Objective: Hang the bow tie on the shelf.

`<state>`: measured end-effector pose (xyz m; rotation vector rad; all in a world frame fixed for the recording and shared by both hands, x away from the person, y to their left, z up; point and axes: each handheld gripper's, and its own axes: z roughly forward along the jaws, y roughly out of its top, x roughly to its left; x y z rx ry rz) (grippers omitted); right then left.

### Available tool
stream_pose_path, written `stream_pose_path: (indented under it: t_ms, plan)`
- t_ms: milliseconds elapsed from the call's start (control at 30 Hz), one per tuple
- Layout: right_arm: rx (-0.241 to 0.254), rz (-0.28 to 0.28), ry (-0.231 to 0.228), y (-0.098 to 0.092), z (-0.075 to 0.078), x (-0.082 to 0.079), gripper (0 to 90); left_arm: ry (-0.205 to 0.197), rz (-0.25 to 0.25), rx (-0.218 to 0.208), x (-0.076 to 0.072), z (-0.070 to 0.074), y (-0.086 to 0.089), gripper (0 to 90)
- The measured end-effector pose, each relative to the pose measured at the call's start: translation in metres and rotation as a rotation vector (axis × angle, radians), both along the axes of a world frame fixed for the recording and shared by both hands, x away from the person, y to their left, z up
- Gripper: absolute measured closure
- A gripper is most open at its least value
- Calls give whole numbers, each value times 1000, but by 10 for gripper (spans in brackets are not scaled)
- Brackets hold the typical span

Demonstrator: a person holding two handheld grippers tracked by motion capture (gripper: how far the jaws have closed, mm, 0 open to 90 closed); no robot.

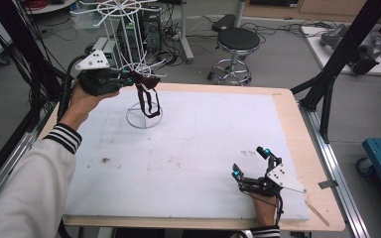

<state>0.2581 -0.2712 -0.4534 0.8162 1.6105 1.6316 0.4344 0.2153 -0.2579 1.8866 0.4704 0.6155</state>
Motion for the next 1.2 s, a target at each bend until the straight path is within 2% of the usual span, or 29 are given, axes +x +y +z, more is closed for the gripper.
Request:
stream_pose_path:
  t_ms: [67,200,300,500,533,600,633,667,767,833,900,1100,1200]
  plan:
    - [-1,-2,1,0,0,0,6,7,5,-13,0,0,0,793]
    - [5,-2,2,-1,0,0,6,15,17,-8,0,0,-1,742]
    - [-2,0,-6,-1,-1,1,6,27,33,-15,-1,0,-1,667]
    - [0,-3,-1,-1,-1,0,6,69,35,-94,-4,3,1,399]
    - [-1,-4,1,0,-1,0,6,79,27,-117,-4,4,1,340]
    - [-1,-1,1,0,-1,0,6,83,24,-133,-7,6,2,215]
    - [-1,0,2,0,-1,0,6,101,10,-145,-7,6,3,136]
    - [4,0,3,-1,-1,0,6,121,-6,-149,-8,7,4,116]
    - [11,-3,7,-2,-1,0,6,146,-42,-138,-12,8,3,56]
    - [11,-4,7,-1,-1,0,6,124,-40,-141,-15,10,2,17]
    - [11,-5,7,-1,-1,0,6,106,-53,-162,-17,12,2,17]
    - [12,-4,5,-1,-1,0,6,109,-51,-141,-23,14,-1,17]
    - [10,-4,4,-1,-1,0,6,90,-53,-144,-30,13,-1,17]
